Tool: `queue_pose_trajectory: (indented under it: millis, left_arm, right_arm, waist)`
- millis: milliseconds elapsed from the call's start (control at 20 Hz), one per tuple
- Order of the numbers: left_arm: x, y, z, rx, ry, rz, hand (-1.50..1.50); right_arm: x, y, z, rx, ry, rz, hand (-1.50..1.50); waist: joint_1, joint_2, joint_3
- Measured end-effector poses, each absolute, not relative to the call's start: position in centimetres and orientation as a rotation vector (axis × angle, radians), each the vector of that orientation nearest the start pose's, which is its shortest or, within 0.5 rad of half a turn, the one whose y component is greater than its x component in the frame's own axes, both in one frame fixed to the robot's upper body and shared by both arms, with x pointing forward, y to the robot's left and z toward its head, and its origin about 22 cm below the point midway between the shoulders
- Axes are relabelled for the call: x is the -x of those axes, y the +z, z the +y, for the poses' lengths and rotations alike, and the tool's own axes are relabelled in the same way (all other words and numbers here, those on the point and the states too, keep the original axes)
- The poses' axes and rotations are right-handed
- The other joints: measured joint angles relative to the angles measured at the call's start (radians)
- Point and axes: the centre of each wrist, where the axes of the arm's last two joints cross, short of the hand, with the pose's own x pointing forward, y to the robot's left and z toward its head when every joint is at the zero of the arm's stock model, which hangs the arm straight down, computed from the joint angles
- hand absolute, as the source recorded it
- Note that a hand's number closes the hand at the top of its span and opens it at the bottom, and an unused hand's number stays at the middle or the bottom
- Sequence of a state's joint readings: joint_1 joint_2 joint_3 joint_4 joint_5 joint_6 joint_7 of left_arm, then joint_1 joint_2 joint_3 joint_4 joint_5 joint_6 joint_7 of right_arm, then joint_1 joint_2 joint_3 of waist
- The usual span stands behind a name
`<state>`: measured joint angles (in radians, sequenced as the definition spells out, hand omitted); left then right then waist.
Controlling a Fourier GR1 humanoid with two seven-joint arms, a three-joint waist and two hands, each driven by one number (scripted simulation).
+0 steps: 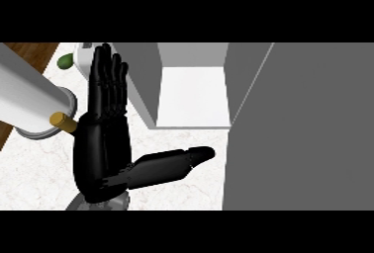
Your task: Pick up the wine, place it into the cabinet and close the cabinet
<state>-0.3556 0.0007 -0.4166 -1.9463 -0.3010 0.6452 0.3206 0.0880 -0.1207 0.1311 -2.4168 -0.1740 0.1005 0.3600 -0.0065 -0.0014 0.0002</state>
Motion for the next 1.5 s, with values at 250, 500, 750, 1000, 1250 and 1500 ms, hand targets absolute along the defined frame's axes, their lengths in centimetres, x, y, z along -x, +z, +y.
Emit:
queue_pose_trajectory:
  millis: [250, 500, 750, 1000, 1250, 1500]
  left_arm:
    - [-23.0, 16.8, 8.7, -0.087, 0.154, -2.044, -1.5]
    - [-22.9, 17.5, 7.4, -0.101, 0.187, -2.048, -1.5]
    - [-22.7, 17.8, 7.6, -0.141, 0.228, -2.037, -1.5]
    - [-22.6, 17.7, 8.8, -0.162, 0.293, -2.006, -1.5]
    - [-22.9, 16.5, 10.1, -0.224, 0.346, -1.976, -1.5]
    - [-22.1, 15.1, 12.3, -0.292, 0.375, -1.968, -1.5]
  right_arm:
    - [-15.4, 17.5, -21.9, -0.249, 0.24, -1.946, -1.5]
    - [-15.8, 18.4, -21.4, -0.255, 0.241, -1.944, -1.5]
    - [-15.6, 18.8, -21.2, -0.256, 0.24, -1.935, -1.5]
    - [-15.8, 19.3, -21.4, -0.237, 0.242, -1.945, -1.5]
    - [-15.6, 19.4, -21.2, -0.245, 0.245, -1.932, -1.5]
    - [-15.9, 19.9, -21.1, -0.232, 0.243, -1.948, -1.5]
  waist:
    - [0.0, 0.0, 0.0]
    - [0.002, -0.001, 0.0]
    - [0.003, -0.001, 0.0]
    - [0.004, -0.001, 0.0]
    - [0.003, 0.0, 0.0]
    - [0.006, 0.0, 0.0]
